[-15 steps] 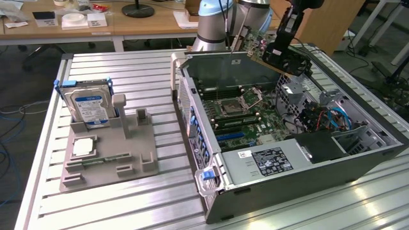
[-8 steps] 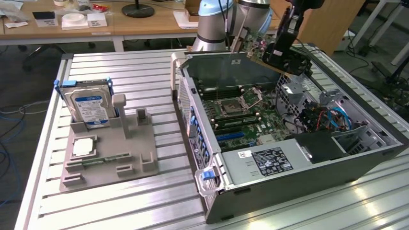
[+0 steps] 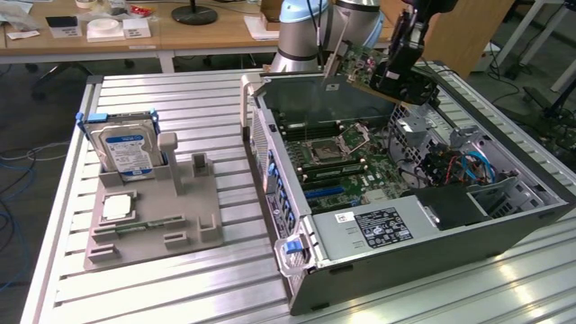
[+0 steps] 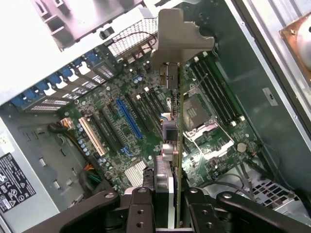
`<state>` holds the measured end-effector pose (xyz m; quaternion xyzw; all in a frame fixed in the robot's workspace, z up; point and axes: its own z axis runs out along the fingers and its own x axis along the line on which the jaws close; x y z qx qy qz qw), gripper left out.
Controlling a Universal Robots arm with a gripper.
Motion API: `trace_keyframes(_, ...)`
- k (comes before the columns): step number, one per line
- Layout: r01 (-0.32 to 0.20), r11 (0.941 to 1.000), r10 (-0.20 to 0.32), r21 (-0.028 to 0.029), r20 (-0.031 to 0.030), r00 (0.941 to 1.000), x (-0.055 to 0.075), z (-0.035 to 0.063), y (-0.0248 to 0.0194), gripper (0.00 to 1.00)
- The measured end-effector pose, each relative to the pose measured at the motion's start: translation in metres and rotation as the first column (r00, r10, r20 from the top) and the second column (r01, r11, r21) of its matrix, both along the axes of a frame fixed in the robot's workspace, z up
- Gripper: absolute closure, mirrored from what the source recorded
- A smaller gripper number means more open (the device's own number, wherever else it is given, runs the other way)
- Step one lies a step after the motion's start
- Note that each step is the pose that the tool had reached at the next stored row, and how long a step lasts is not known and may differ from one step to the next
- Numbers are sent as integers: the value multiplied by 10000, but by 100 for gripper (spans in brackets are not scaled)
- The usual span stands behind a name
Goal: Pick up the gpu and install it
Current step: 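Insert the gpu into the slot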
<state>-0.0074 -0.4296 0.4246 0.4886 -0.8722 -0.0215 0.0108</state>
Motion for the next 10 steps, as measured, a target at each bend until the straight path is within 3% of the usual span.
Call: trace_keyframes(10, -972, 9953, 972, 0, 0, 9953, 0, -3, -7, 72)
